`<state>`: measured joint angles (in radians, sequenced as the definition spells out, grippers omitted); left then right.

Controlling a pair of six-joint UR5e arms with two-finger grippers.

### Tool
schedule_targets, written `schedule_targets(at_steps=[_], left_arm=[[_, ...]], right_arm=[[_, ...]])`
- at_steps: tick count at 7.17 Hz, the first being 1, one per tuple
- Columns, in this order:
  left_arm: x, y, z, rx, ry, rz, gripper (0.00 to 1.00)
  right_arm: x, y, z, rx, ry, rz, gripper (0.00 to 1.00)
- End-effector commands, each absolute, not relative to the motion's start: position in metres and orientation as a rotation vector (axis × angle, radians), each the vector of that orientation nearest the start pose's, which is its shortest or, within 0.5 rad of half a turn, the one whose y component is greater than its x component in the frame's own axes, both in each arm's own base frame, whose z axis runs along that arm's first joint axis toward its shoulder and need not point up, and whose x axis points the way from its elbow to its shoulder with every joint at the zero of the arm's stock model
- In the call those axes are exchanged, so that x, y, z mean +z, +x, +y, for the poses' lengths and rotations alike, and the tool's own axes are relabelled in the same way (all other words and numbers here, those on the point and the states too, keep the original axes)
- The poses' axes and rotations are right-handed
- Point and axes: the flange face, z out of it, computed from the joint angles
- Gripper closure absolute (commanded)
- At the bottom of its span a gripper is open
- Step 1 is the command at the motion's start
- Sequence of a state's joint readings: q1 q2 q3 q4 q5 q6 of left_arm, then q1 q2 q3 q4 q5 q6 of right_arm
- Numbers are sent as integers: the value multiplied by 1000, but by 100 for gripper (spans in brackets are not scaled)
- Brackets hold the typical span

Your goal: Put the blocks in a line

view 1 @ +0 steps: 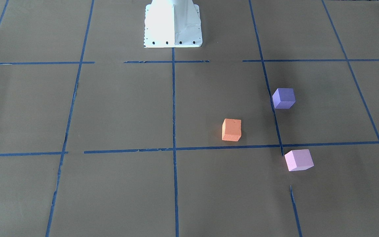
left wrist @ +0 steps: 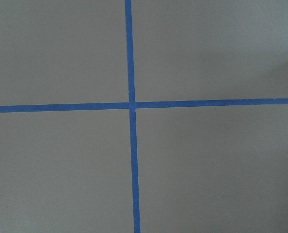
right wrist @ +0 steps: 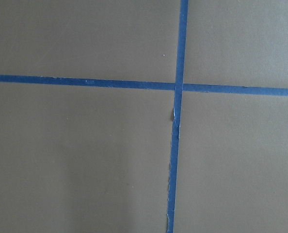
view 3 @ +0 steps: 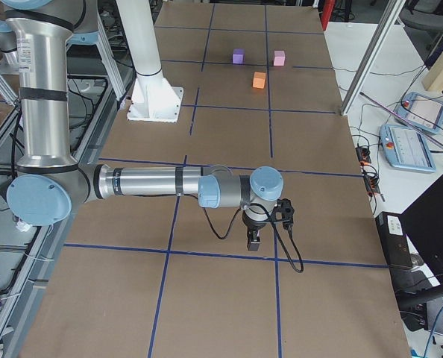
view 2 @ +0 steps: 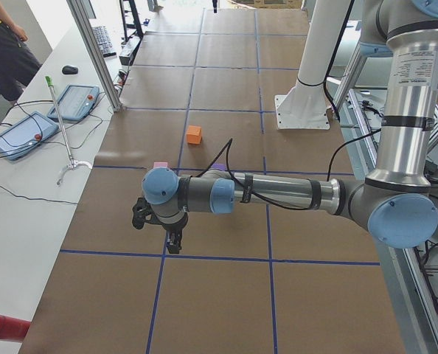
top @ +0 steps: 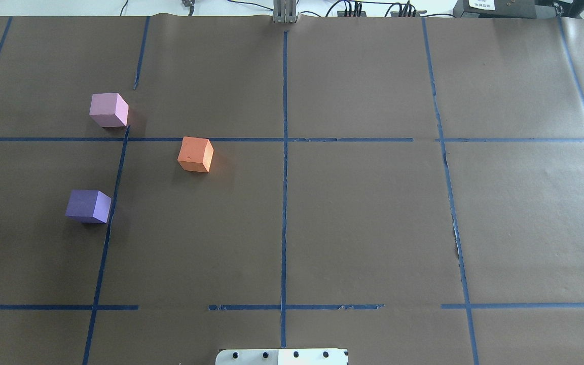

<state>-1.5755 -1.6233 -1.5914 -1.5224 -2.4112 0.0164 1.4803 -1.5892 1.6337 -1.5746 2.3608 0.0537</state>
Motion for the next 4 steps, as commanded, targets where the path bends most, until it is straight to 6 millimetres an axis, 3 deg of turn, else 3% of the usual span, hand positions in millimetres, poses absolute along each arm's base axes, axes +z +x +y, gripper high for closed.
schedule_targets(at_steps=[1, 2, 3, 4], left_arm=[[638, -78, -515, 150, 86, 766, 0], [618, -78, -527, 127, 104, 764, 0], [586, -73, -534, 83, 136, 771, 0], [547, -31, -546, 165, 190, 786, 0]], right_arm=[[636, 18, -490, -51, -19, -791, 0], [636, 18, -490, -51, -18, -791, 0], [636, 18, -490, -51, -18, -791, 0], [636, 18, -490, -49, -20, -791, 0]])
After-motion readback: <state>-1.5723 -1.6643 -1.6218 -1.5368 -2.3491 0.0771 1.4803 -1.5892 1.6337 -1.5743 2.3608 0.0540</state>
